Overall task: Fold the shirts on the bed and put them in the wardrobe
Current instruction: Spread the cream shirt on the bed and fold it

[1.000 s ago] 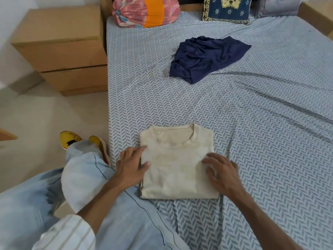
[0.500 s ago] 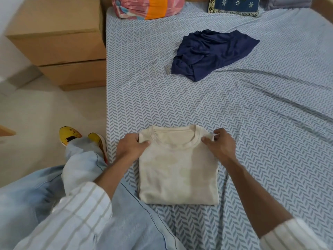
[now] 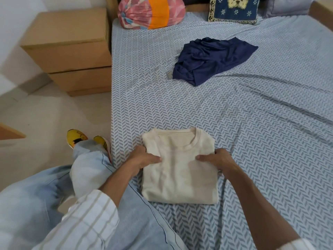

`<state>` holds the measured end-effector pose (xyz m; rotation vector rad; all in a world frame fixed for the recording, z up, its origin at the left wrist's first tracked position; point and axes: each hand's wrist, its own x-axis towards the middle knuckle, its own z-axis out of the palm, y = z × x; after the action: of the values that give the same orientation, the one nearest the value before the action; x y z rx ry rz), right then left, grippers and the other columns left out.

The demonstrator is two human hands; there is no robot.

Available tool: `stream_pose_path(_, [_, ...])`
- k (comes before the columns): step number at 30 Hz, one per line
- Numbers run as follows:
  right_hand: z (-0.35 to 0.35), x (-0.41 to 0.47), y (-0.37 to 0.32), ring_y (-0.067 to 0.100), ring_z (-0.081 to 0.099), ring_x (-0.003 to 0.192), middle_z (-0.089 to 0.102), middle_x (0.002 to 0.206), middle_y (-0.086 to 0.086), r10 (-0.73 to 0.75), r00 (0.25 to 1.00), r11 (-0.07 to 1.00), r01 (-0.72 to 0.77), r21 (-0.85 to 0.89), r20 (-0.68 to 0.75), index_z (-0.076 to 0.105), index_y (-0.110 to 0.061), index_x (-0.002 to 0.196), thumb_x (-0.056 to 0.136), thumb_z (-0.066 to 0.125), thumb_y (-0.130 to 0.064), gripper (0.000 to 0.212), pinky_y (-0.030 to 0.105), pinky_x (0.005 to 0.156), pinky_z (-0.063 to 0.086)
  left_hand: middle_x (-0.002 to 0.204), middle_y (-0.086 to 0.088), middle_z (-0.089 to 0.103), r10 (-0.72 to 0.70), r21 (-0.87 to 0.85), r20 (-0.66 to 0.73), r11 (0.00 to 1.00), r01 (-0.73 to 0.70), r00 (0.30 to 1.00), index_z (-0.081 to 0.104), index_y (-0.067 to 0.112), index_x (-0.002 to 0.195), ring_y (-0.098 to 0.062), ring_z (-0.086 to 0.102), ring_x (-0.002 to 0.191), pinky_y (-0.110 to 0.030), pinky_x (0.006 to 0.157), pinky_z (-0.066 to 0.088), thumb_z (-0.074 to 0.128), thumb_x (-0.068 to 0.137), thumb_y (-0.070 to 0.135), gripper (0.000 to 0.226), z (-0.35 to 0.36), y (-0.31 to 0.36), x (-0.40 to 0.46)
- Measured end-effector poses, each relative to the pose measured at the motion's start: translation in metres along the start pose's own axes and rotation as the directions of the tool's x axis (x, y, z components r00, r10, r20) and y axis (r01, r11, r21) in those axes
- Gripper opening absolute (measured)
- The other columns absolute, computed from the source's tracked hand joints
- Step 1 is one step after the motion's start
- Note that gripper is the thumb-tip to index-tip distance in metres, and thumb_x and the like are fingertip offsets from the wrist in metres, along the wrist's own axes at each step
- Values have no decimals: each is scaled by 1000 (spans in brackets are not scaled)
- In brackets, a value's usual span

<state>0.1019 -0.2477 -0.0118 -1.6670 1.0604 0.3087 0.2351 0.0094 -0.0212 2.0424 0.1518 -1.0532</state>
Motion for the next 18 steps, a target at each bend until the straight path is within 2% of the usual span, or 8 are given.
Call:
stream_pose_path(2, [-1, -3, 1, 15, 69, 71, 73, 81, 0, -18, 999, 1000, 18, 14, 30, 69, -12, 95, 64, 91, -28, 41, 21, 46, 49, 105, -2, 72, 60, -97, 4, 993, -60, 998, 66, 14, 113, -14, 69, 87, -22, 62, 54, 85, 75, 26, 44, 5, -1, -10])
stream_pose_path(4, [-1, -10, 1, 19, 71, 74, 75, 83, 2, -69, 996, 995, 65, 81, 48, 70, -11, 98, 69, 88, -24, 36, 23, 52, 54, 102, -3, 75, 102, -222, 17, 970, -95, 995, 70, 16, 103, -13, 71, 83, -21, 62, 55, 78, 83, 18, 21, 7, -1, -23])
stream_pose_path(5, [-1, -11, 2, 22, 73, 78, 76, 86, 4, -90, 994, 987, 80, 140, 65, 71, -9, 103, 72, 85, -21, 37, 28, 61, 58, 103, -5, 76, 119, -277, 27, 955, -107, 992, 70, 16, 101, -14, 72, 84, -24, 66, 56, 75, 86, 16, 16, 7, 0, -29])
stream_pose_path(7, [-2, -18, -1, 26, 74, 88, 77, 95, 7, -140, 983, 961, 107, 257, 116, 68, -7, 114, 79, 80, -16, 38, 41, 77, 61, 102, -3, 76, 165, -352, 45, 926, -139, 985, 70, 15, 106, -18, 73, 89, -31, 73, 58, 71, 89, 15, 17, 6, 1, -39])
stream_pose_path(9, [-4, -27, -7, 27, 73, 95, 76, 102, 7, -209, 965, 934, 149, 325, 158, 65, -10, 120, 85, 76, -16, 37, 45, 83, 59, 99, -1, 77, 200, -413, 50, 896, -162, 979, 69, 15, 108, -19, 73, 91, -35, 76, 58, 69, 91, 14, 17, 3, 3, -50])
stream_pose_path(13, [-8, -50, -31, 27, 73, 97, 75, 107, 8, -344, 924, 879, 256, 404, 164, 64, -14, 120, 91, 69, -13, 30, 41, 78, 58, 108, -4, 75, 302, -468, 10, 844, -263, 953, 63, 11, 122, -23, 71, 100, -40, 82, 58, 68, 91, 8, 32, -12, 10, -77])
stream_pose_path(18, [-13, -84, -73, 28, 72, 99, 74, 112, 10, -464, 857, 828, 330, 454, 223, 65, -14, 121, 95, 63, -10, 26, 41, 76, 59, 119, -6, 70, 439, -503, -42, 767, -398, 898, 55, 20, 126, -24, 68, 103, -45, 86, 57, 66, 89, 2, 42, -50, 24, -124])
